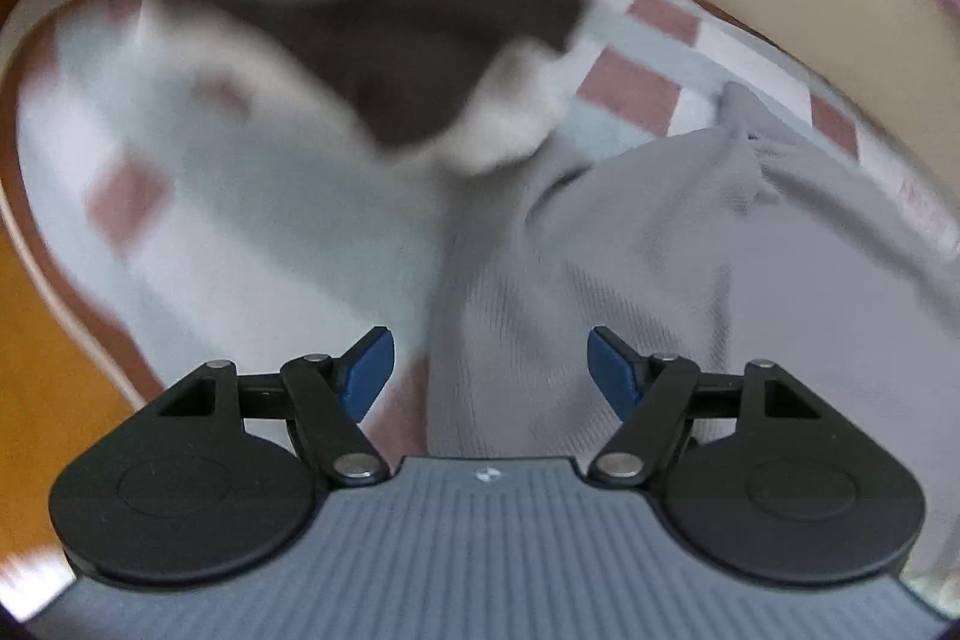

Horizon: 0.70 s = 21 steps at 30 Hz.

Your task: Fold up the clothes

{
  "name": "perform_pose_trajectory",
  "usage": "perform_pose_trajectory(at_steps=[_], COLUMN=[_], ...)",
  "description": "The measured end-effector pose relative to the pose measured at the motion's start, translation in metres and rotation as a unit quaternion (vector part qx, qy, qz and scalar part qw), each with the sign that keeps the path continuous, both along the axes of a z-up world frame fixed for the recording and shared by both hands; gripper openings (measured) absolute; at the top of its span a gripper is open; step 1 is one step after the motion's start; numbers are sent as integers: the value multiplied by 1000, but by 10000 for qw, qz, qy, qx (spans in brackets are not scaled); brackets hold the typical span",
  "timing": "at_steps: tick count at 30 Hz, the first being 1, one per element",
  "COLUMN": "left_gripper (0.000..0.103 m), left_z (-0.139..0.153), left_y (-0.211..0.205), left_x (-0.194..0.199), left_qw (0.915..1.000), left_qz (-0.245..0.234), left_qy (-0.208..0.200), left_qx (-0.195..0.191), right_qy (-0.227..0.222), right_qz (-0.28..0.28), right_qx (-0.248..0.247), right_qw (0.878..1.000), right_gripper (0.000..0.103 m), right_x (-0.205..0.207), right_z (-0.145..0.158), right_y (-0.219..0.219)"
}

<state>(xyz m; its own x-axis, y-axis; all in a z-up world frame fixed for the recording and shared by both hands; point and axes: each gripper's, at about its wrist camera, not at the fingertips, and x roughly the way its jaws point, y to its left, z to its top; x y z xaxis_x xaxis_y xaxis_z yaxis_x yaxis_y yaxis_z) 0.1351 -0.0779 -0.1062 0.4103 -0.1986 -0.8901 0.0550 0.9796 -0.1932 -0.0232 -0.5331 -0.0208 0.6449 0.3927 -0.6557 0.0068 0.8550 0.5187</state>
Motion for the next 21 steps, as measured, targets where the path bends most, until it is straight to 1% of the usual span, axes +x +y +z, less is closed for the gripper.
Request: perform_pose_trajectory(at_steps=[1,2,4,5,7,8,9,10,11,12,13,14,15,16,17,18,19,20,21], left_gripper=[71,71,71,71,72,74,76,79,70,12,4,4,3,3,3,5,6,6,8], left_z=[-4,-9,-17,-21,-29,-32,-35,-38,-40,-39,-37,-32,-26,-18,-9,0,2,3,3], left_y=[4,8,16,14,10,6,1,-4,-9,-16,-25,-28,-30,-30,-31,-31,-29,-28,-24], left_x=[-2,-4,-8,-8,-10,-9,-7,-7,-6,-7,-7,-12,-16,-21,-25,-30,-30,-30,-30], left_qw=[9996,9983,9931,9943,9960,9973,9976,9984,9989,9998,9988,9966,9928,9866,9782,9675,9605,9506,9477], left_qz=[124,248,494,536,617,632,627,525,420,33,-263,-200,-131,-13,106,224,407,632,762], left_qy=[118,234,467,435,368,308,290,213,135,-62,-148,-413,-681,-1039,-1395,-1748,-1930,-2030,-1955], left_qx=[-240,-479,-955,-816,-528,-229,-17,70,154,200,385,678,972,1255,1535,1811,1961,2261,2404], right_qy=[-44,-43,-43,-37,36,129,266,393,463,532,599,662,706,743,747,772,796,798,686], right_qz=[219,272,376,427,509,562,564,562,537,514,501,494,519,548,589,588,587,590,614], right_qx=[363,534,876,1026,1092,1079,981,878,743,608,472,325,119,-88,-289,-433,-577,-707,-768], right_qw=[9991,9982,9954,9938,9927,9925,9932,9938,9947,9954,9958,9961,9961,9957,9950,9943,9934,9925,9928], right_gripper=[47,48,48,48,48,49,49,49,49,49,49,49,49,49,49,49,49,49,49], right_x=[14,18,26,29,20,14,11,8,6,4,2,0,-3,-5,-7,-10,-12,-15,-20], right_z=[0,-6,-17,-23,-42,-53,-62,-70,-79,-86,-92,-96,-98,-99,-99,-100,-102,-103,-104], right_y=[12,23,47,58,74,81,85,89,91,94,96,98,100,101,101,102,102,102,102])
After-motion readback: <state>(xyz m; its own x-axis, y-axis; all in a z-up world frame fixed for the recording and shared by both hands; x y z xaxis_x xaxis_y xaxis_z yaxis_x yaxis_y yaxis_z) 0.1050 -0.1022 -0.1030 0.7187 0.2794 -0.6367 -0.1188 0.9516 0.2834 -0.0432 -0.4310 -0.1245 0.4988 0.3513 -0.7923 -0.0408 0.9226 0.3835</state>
